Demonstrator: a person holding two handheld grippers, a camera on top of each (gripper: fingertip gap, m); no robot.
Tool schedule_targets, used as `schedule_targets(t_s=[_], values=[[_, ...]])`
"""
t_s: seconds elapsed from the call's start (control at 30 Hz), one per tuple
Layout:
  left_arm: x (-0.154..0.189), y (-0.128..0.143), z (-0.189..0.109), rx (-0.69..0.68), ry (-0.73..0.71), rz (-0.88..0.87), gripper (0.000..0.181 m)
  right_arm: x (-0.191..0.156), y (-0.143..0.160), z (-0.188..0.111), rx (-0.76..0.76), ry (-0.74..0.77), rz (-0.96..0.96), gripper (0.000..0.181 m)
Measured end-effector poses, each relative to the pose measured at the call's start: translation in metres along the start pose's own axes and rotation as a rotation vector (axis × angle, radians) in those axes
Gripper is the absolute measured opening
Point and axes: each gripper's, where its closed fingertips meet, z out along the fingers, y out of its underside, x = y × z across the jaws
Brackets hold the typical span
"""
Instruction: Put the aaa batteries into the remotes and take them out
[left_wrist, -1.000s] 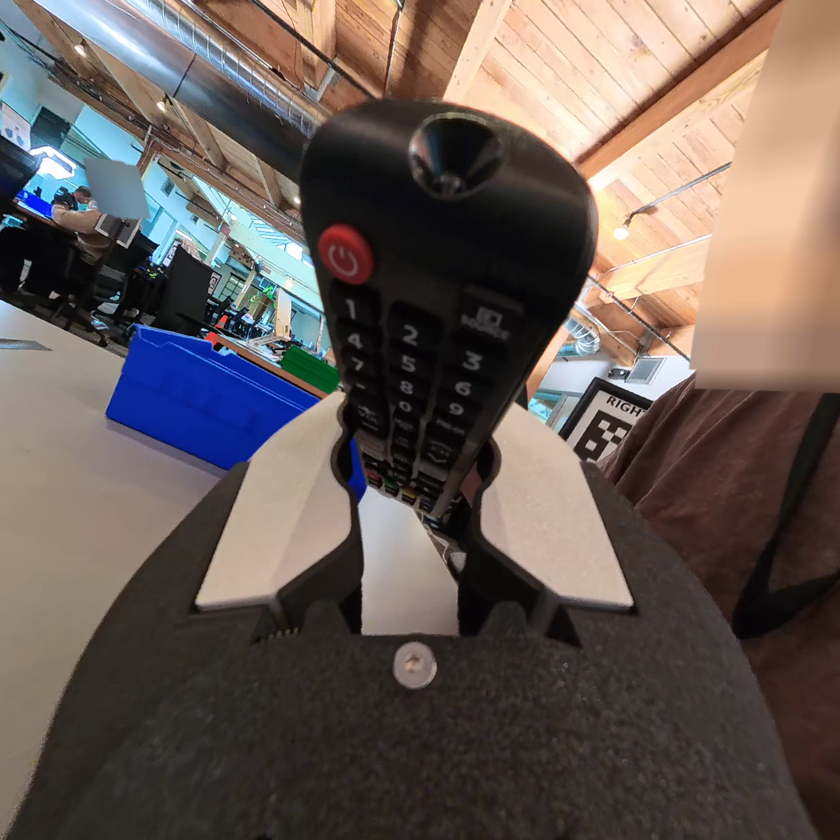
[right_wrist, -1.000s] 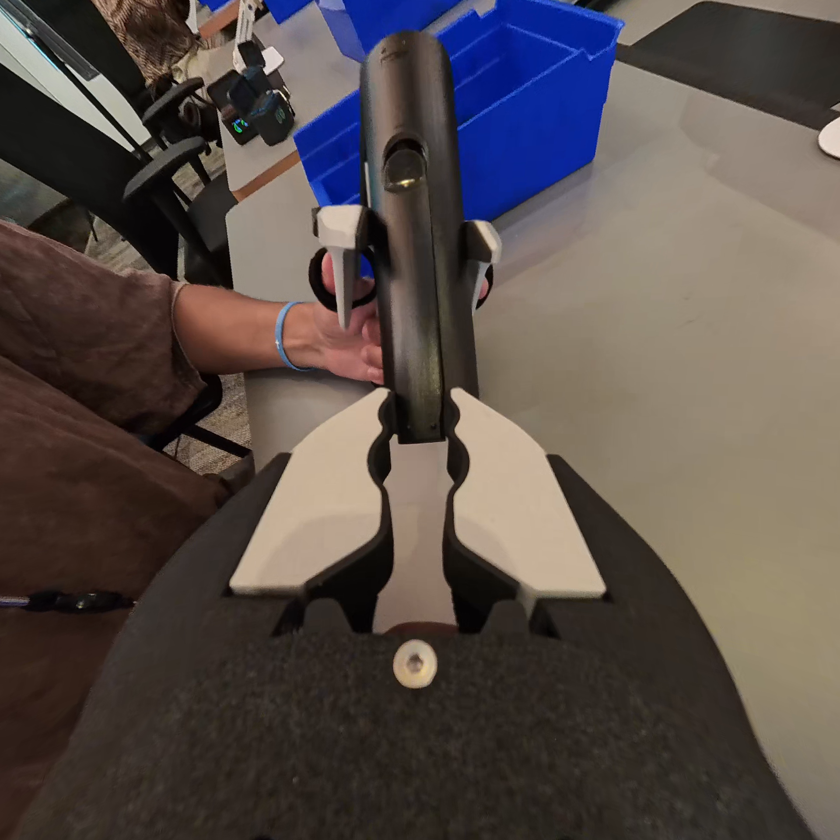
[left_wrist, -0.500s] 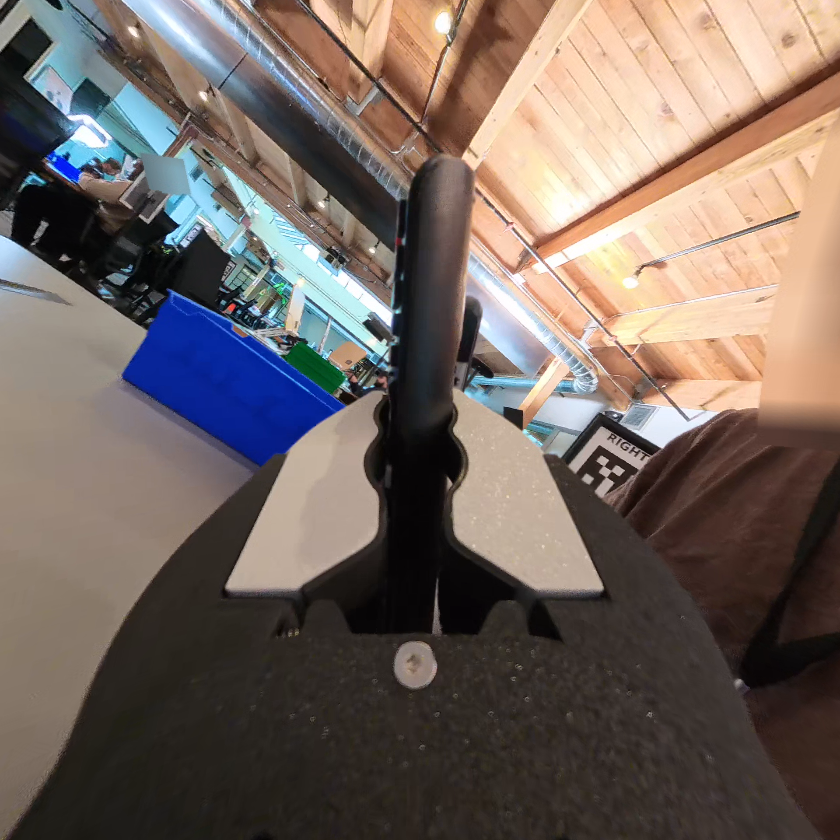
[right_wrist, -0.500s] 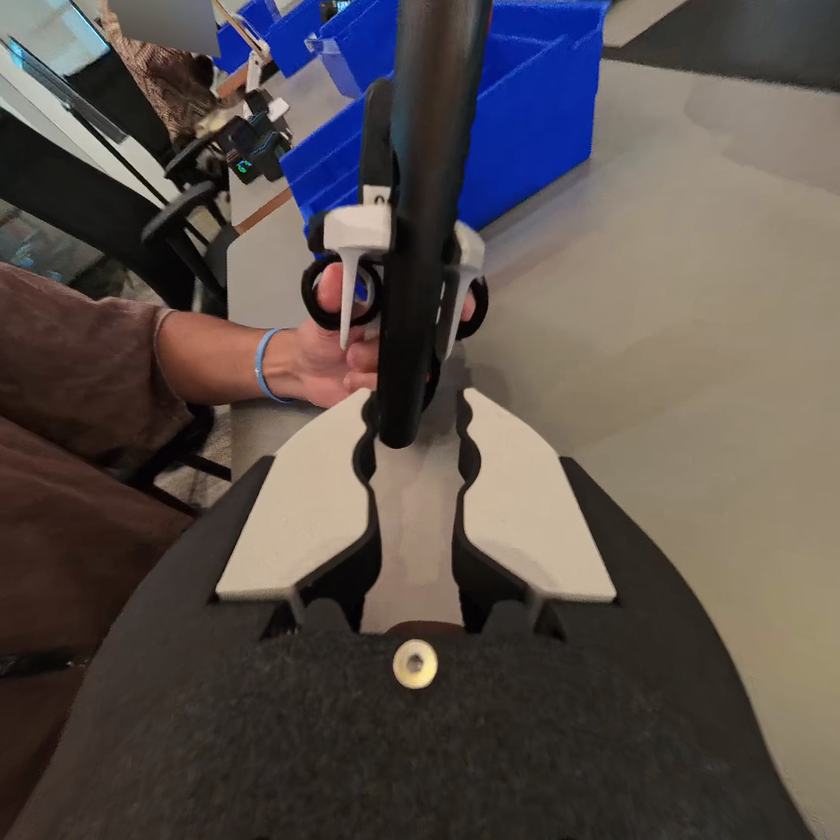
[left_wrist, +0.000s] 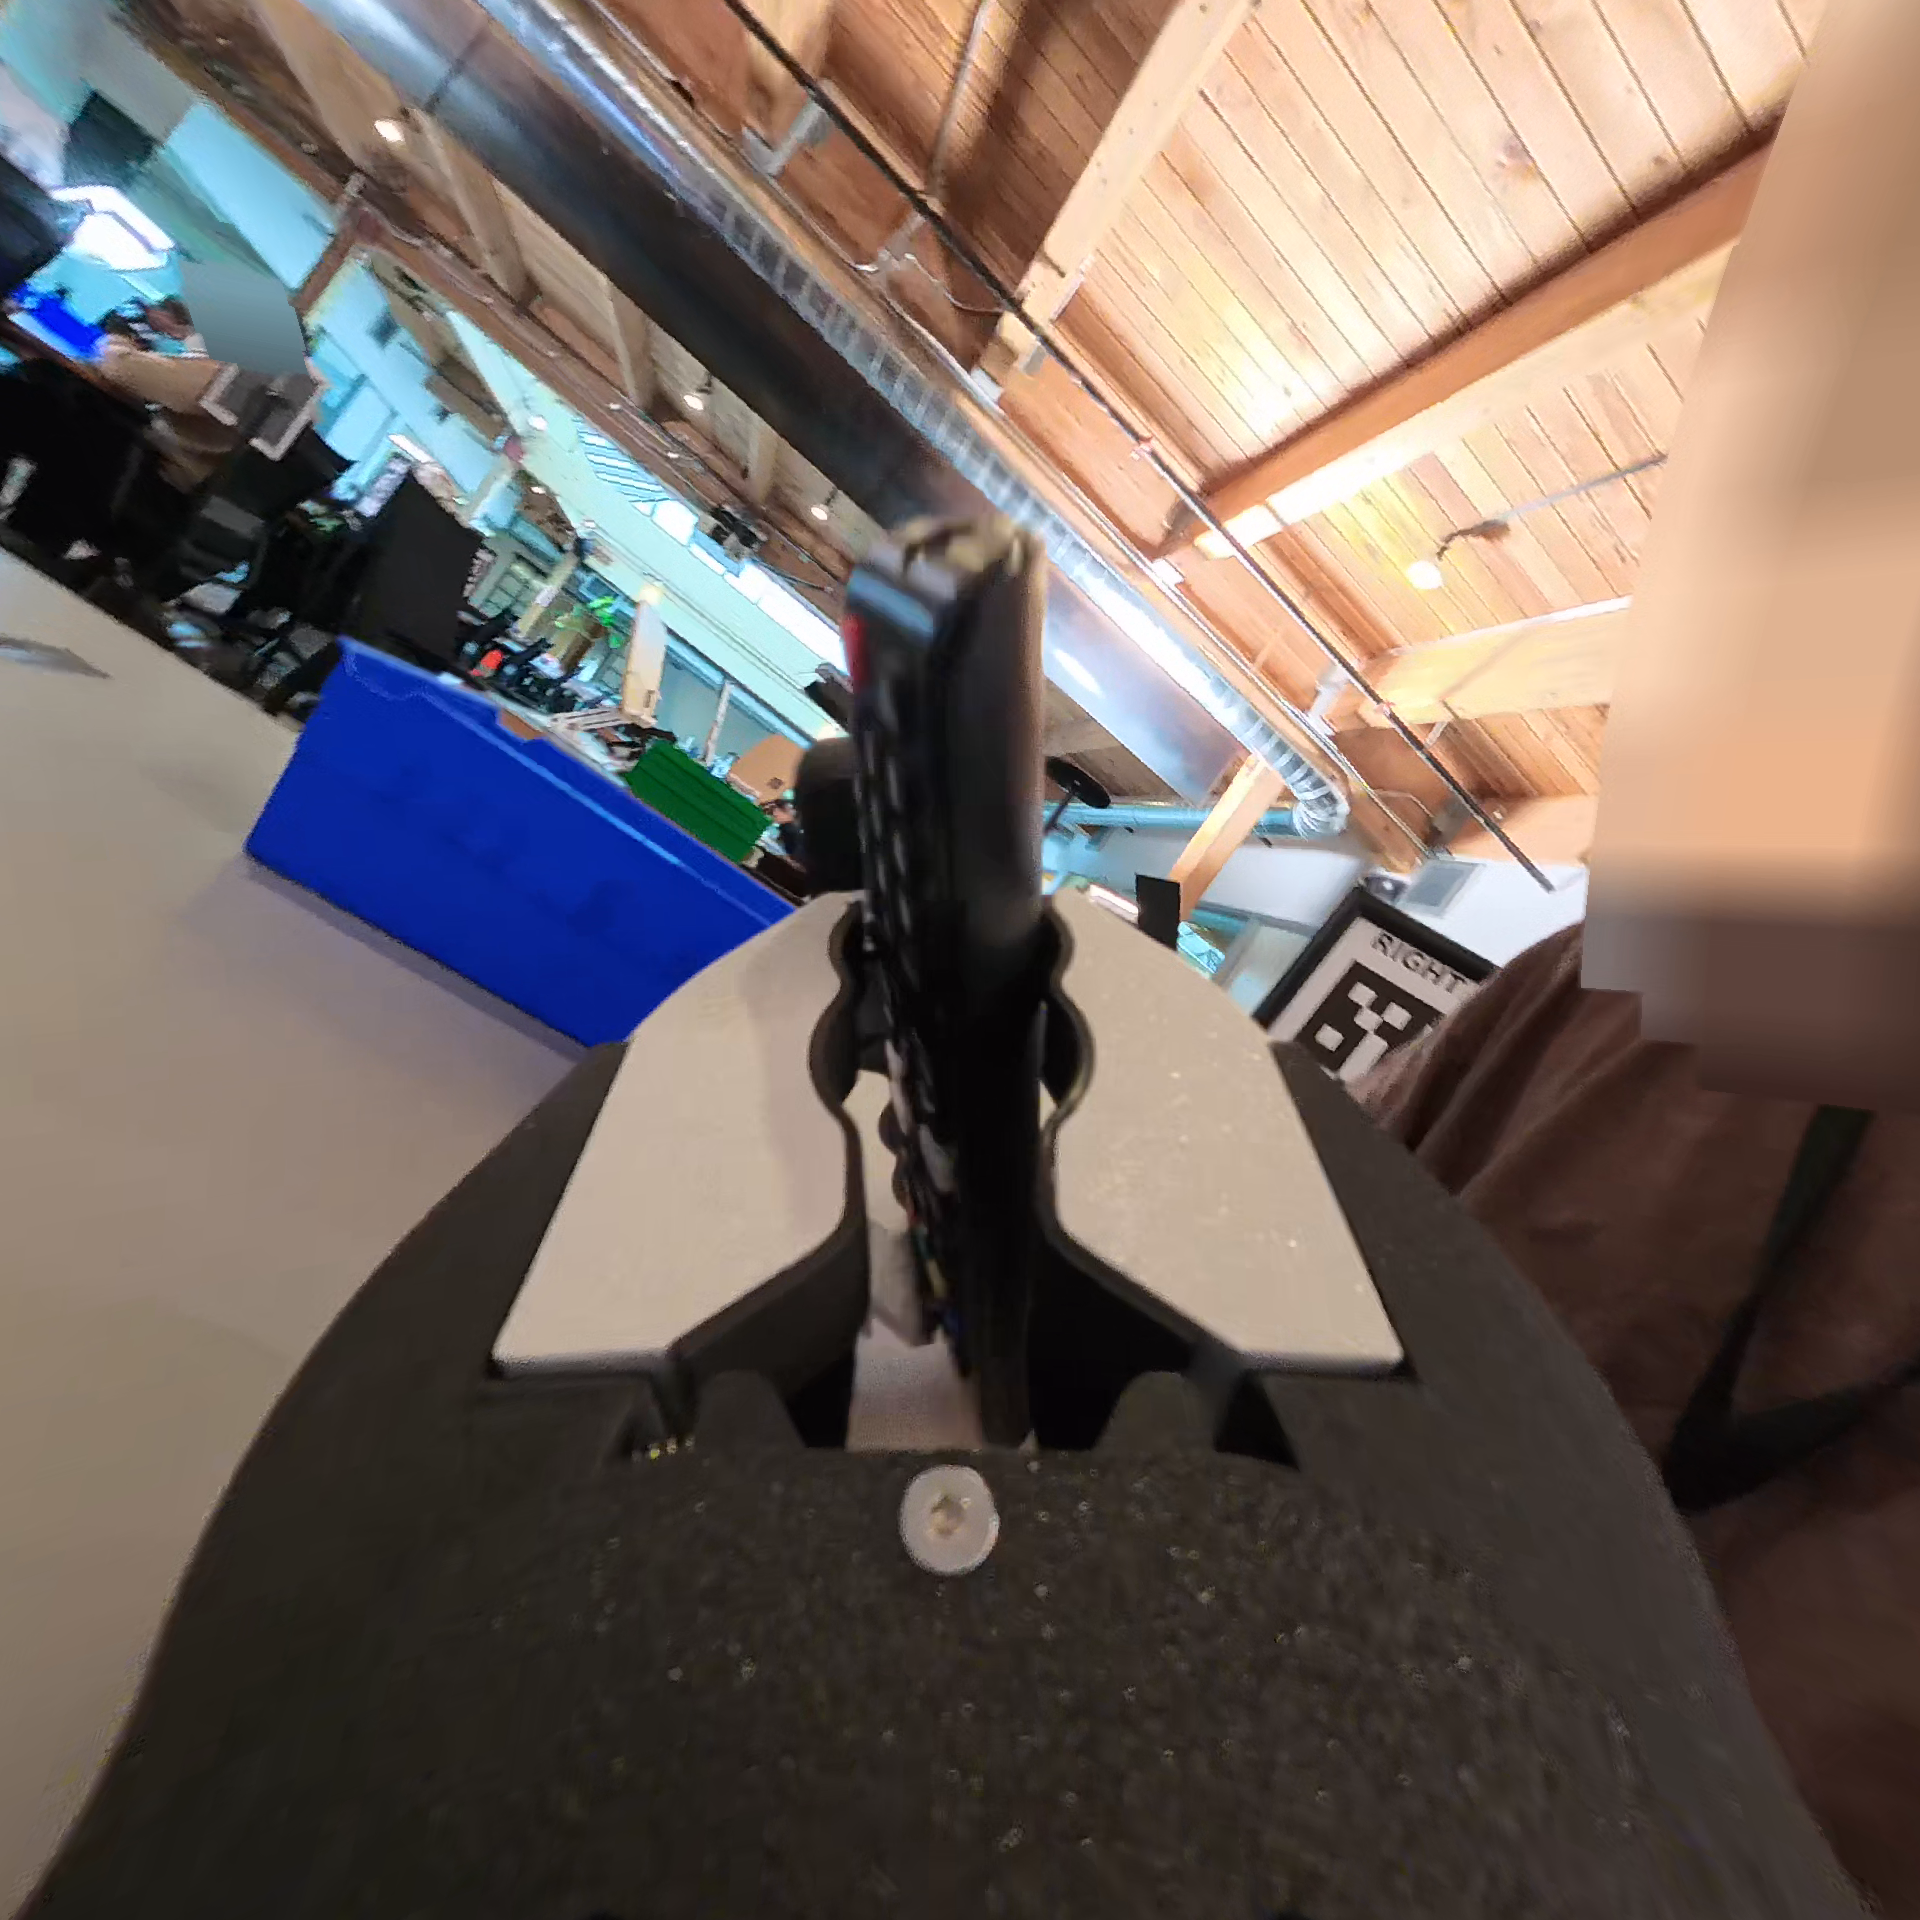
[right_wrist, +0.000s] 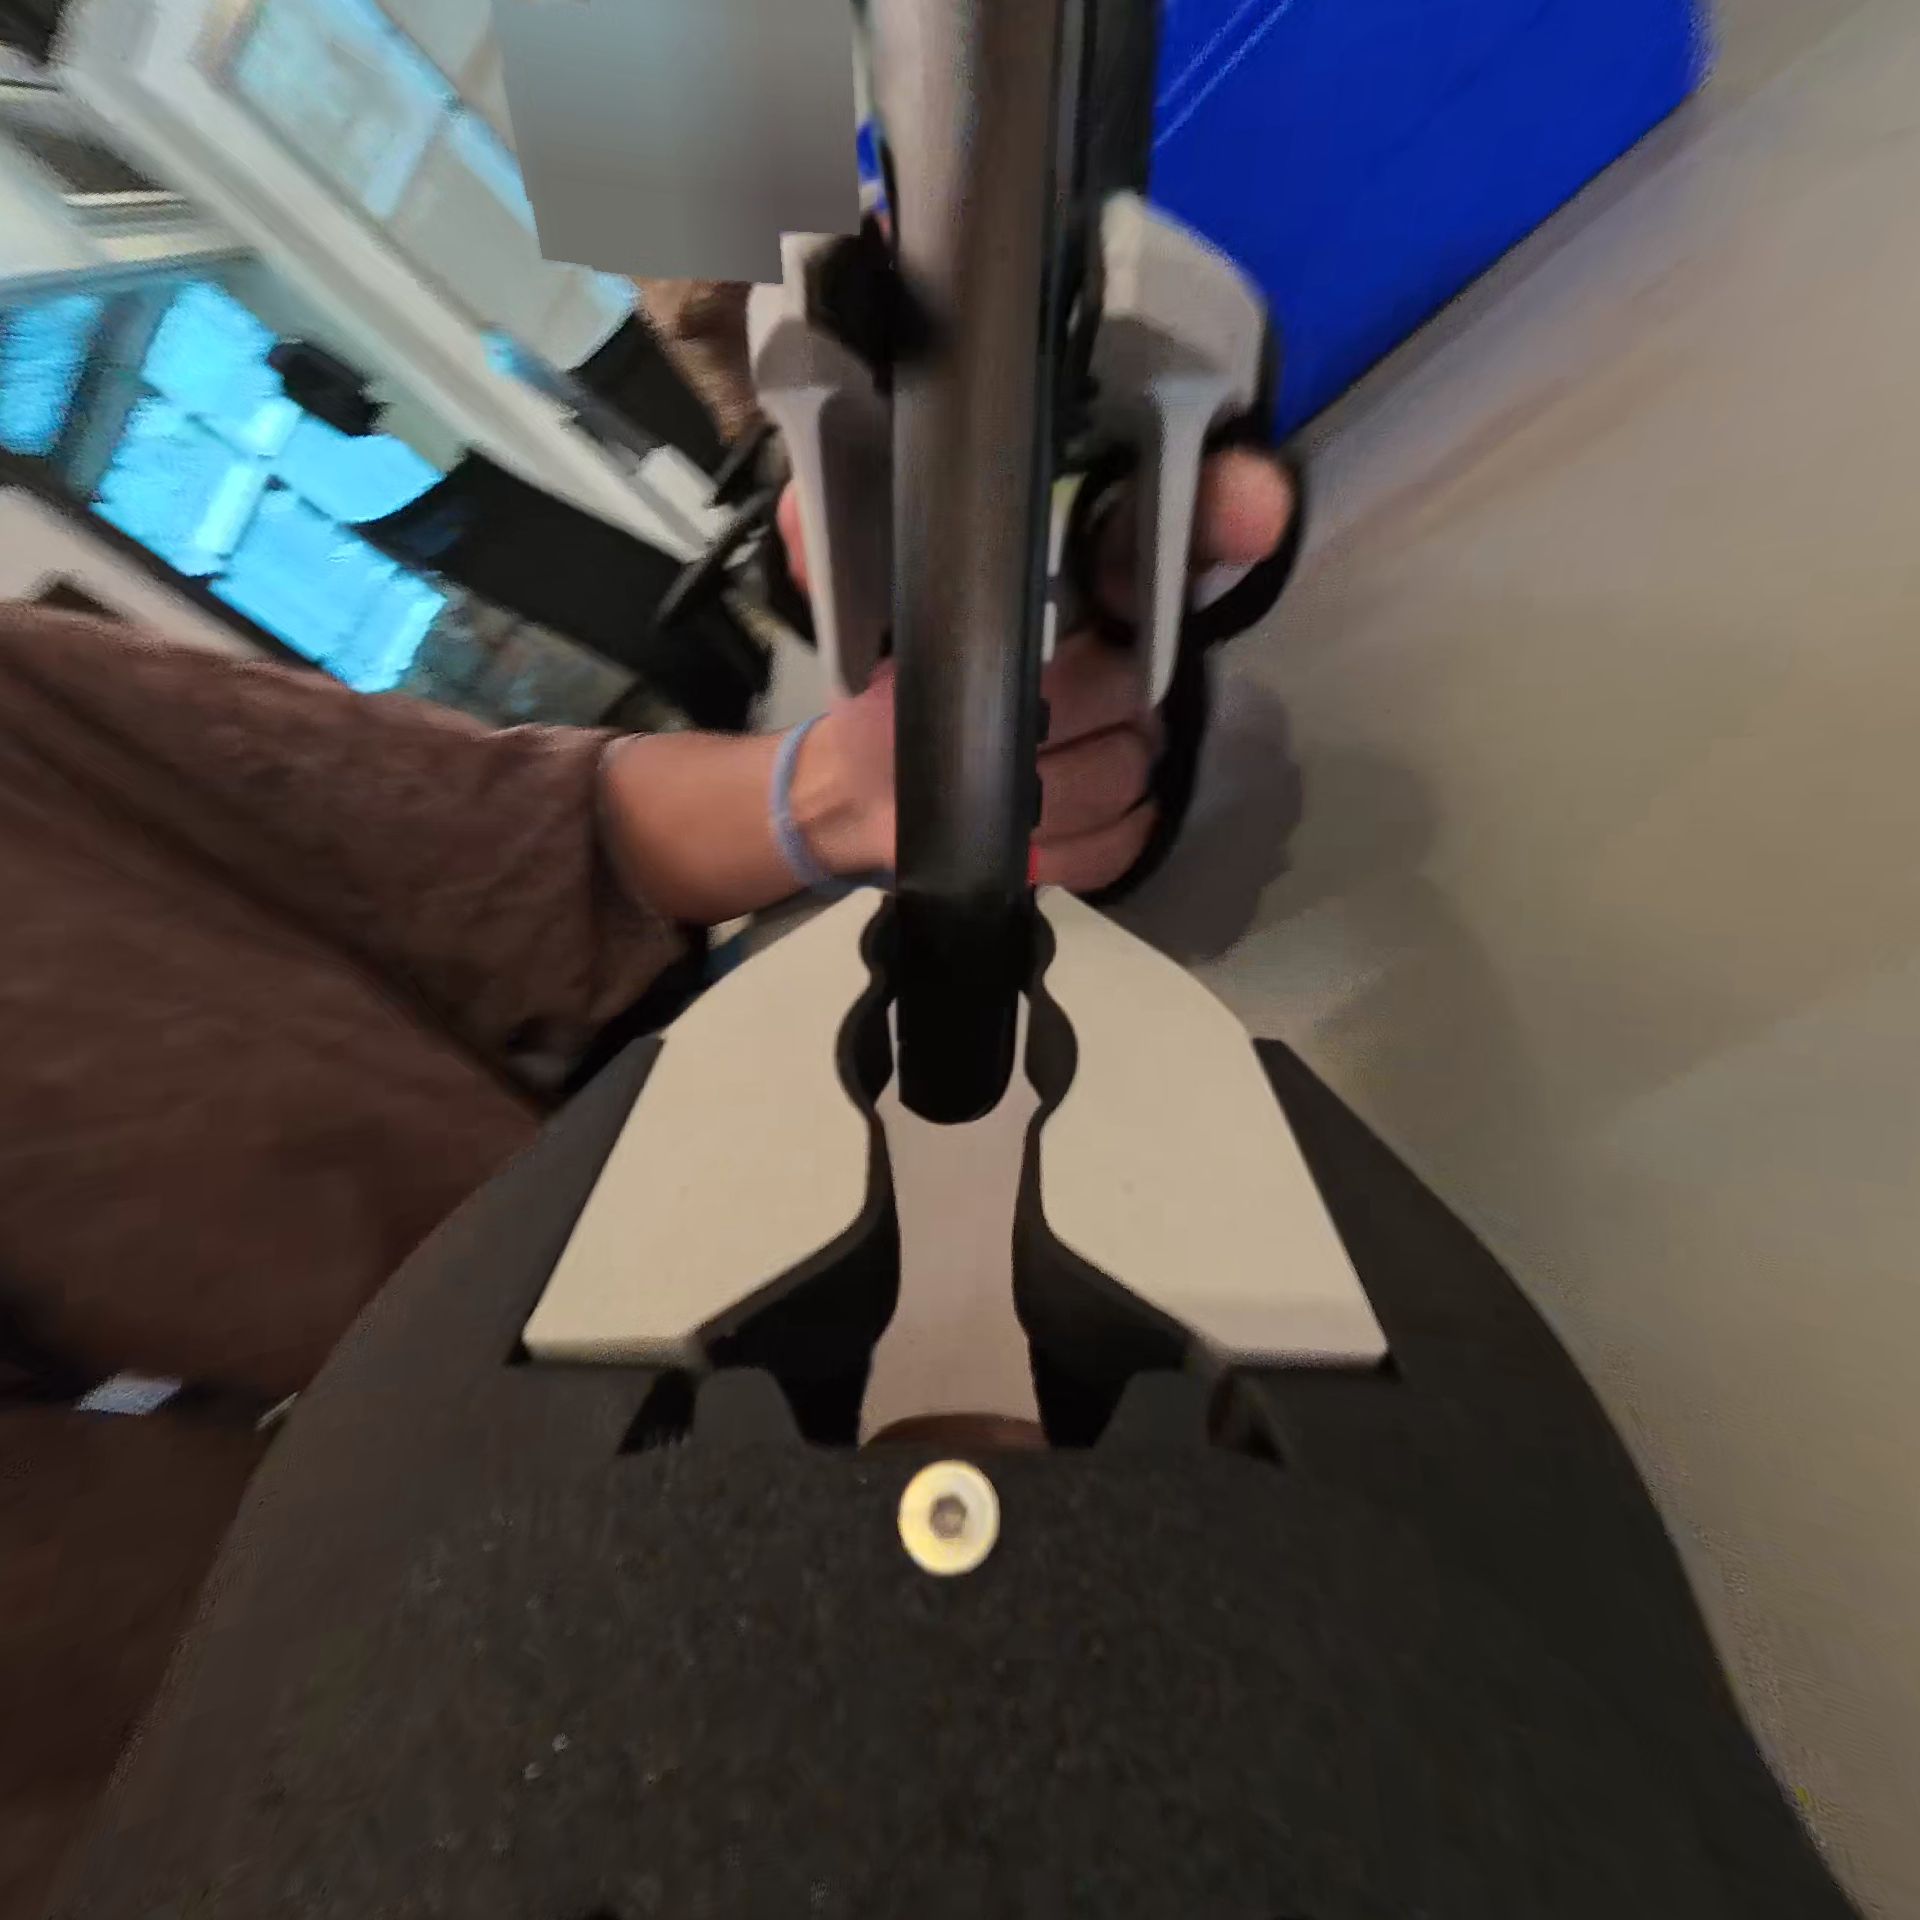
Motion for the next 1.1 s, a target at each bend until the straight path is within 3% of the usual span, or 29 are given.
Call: schedule_targets(t_s=[0.1,0.17,0.27,0.4,0.5,0.63,0.7,0.83,0.9,1.1], values=[[0.014,-0.004,-0.004,-0.057,0.057,0.057,0.06,-0.03,0.011,-0.016,-0.144,-0.229,0.089,0.021],[0.031,0.001,-0.005,-0.129,0.126,0.108,0.066,-0.047,0.019,-0.025,-0.26,-0.371,0.21,0.021],[0.046,0.017,-0.003,-0.248,0.143,0.181,0.085,-0.053,0.032,-0.028,-0.389,-0.442,0.364,0.021],[0.05,0.053,-0.009,-0.487,0.078,0.294,0.08,-0.071,0.049,-0.039,-0.551,-0.541,0.402,0.021],[0.059,0.072,-0.014,-0.608,0.057,0.364,0.077,-0.069,0.065,-0.048,-0.679,-0.505,0.349,0.021],[0.066,0.108,-0.026,-0.842,0.037,0.419,0.08,-0.069,0.062,-0.055,-0.72,-0.508,0.315,0.022],[0.07,0.105,-0.024,-0.823,0.027,0.459,0.086,-0.069,0.06,-0.058,-0.706,-0.519,0.281,0.022],[0.087,0.066,-0.006,-0.485,0.056,0.533,0.077,-0.085,0.039,-0.063,-0.499,-0.659,0.235,0.021],[0.089,0.056,-0.001,-0.391,0.051,0.55,0.076,-0.092,0.031,-0.066,-0.422,-0.73,0.219,0.021],[0.097,0.06,0.021,-0.412,0.132,0.518,0.081,-0.094,0.024,-0.046,-0.458,-0.816,0.285,0.021]])
